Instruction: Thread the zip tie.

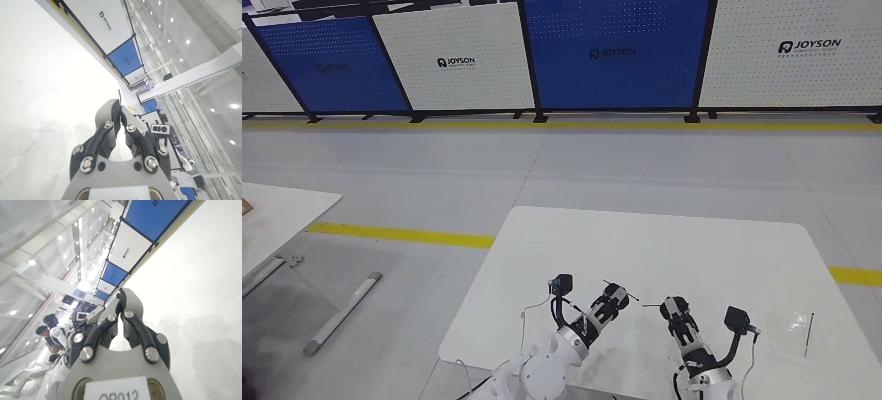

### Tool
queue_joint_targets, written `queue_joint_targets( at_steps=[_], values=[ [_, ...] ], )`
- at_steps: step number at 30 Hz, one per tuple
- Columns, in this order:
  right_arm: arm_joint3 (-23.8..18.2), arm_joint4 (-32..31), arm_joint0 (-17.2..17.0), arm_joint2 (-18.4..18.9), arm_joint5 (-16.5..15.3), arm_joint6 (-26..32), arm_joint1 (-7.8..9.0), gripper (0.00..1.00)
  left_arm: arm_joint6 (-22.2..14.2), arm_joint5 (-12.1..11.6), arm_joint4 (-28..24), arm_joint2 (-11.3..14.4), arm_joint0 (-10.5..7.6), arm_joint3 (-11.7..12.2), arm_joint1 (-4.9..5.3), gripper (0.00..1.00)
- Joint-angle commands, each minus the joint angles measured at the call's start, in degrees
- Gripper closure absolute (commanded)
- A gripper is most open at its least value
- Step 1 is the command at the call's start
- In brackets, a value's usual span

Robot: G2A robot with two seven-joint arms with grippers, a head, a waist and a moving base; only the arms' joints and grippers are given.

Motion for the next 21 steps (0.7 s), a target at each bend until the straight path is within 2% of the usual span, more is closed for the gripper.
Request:
queue_joint_targets(
  at_steps=[1, 11, 14, 21],
  values=[
    [0.36, 1.06, 0.74, -0.43, 1.18, 0.62, -0.44, 1.00, 0.00, 0.00, 0.00, 0.00, 0.00, 0.00, 0.00, 1.00],
    [0.39, 1.21, 0.70, -0.34, 1.12, 0.59, -0.49, 1.00, 0.00, 0.00, 0.00, 0.00, 0.00, 0.00, 0.00, 1.00],
    [0.76, 0.86, 0.33, 0.19, 0.76, -3.40, -0.95, 1.00, 0.00, 0.00, 0.00, 0.00, 0.00, 0.00, 0.00, 1.00],
    [2.71, 2.04, -1.32, 0.54, -4.11, -6.17, -1.78, 1.00, 0.00, 0.00, 0.00, 0.00, 0.00, 0.00, 0.00, 1.00]
  ],
)
